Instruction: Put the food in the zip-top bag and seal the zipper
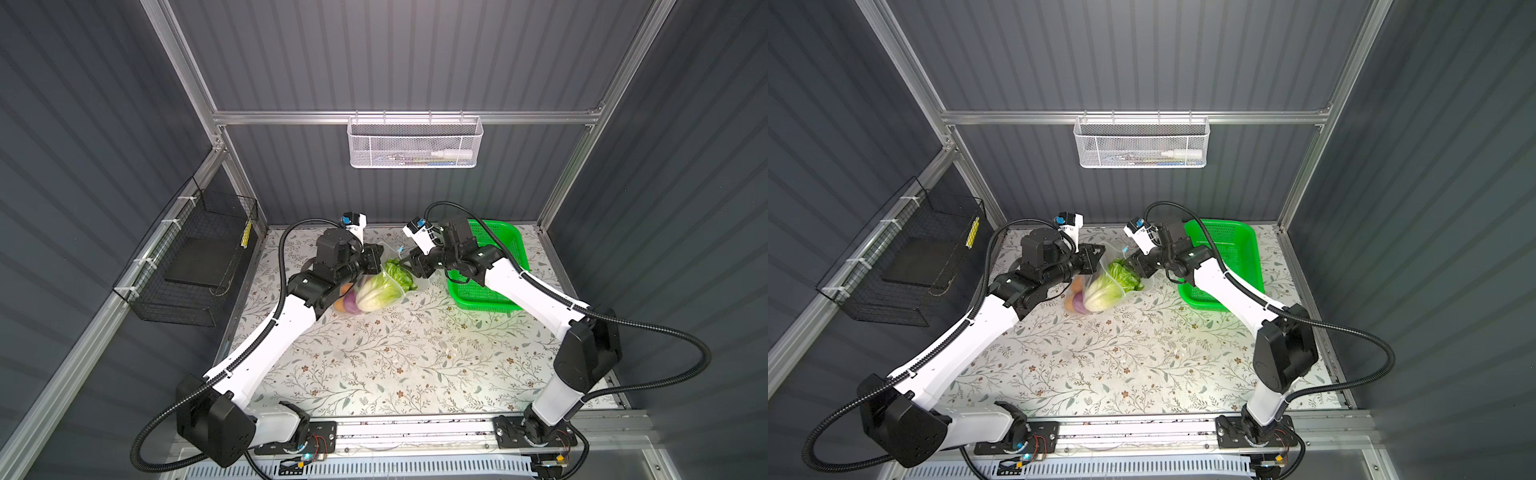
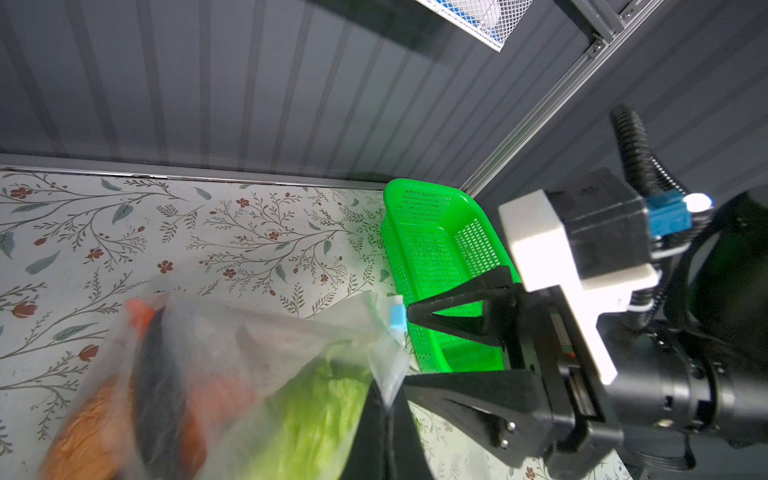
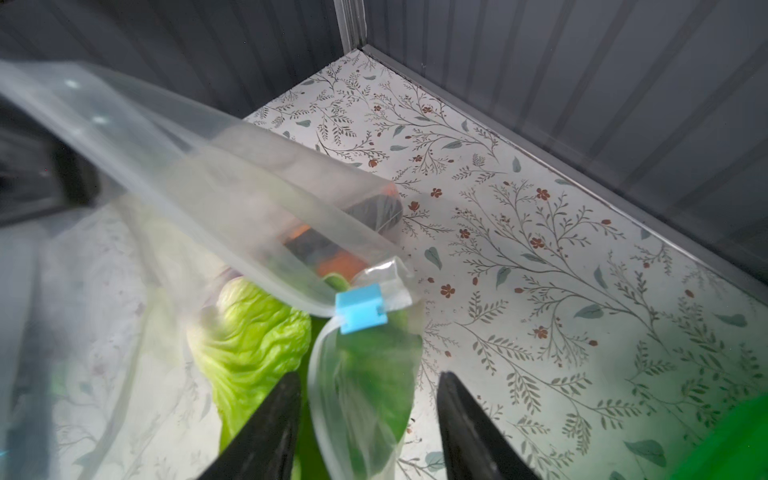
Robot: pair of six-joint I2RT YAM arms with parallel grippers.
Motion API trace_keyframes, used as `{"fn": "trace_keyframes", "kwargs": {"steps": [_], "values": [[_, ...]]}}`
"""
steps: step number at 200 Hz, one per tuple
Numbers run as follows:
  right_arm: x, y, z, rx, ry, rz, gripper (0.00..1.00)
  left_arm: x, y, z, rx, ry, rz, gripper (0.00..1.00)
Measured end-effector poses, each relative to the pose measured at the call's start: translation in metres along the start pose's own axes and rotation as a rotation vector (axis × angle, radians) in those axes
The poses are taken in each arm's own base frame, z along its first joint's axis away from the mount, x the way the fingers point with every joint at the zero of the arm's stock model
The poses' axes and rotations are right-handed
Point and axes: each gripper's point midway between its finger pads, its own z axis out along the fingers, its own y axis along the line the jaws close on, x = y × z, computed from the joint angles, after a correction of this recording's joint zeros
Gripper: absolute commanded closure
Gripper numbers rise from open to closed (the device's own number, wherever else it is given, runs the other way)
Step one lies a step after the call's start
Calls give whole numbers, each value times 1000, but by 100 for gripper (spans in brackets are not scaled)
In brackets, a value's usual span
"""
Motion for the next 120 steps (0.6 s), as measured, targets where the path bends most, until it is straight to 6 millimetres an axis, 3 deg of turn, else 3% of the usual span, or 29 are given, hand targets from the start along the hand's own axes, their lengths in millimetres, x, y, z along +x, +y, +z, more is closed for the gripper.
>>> {"fn": "trace_keyframes", "kwargs": {"steps": [31,84,120], "values": [[2,-4,4,11,6,3,100,0,0,0,1,0,-3,100],[-16,3,0,-28,-53,4,100,12,-15,1,89,18,-77,100],[-57,10,-19,-66,-143,-17,100,26,-65,0,213,31,-86,100]]}}
